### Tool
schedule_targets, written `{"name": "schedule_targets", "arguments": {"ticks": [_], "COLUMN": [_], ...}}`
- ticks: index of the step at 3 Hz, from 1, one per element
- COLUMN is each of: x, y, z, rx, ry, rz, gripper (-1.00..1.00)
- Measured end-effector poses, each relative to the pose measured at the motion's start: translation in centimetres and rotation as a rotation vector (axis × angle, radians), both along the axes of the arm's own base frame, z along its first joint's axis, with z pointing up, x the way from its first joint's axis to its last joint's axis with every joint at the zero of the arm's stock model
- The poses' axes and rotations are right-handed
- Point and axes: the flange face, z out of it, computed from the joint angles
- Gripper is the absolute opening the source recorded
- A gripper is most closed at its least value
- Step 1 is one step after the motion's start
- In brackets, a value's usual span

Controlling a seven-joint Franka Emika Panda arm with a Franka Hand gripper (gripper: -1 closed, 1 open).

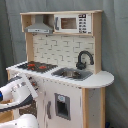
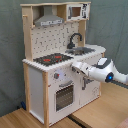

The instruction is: Play with the kitchen

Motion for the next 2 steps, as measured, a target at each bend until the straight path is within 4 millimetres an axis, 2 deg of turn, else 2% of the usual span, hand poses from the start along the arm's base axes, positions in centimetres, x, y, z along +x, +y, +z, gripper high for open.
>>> {"name": "schedule_targets", "arguments": {"ticks": [1,2], "x": [0.15,0.16], "y": [-0.28,-0.29], "z": [-0.29,-0.32], "rx": [-0.051,-0.052], "ry": [0.018,0.019], "rz": [0.015,0.016], "gripper": [1.0,-1.0]}}
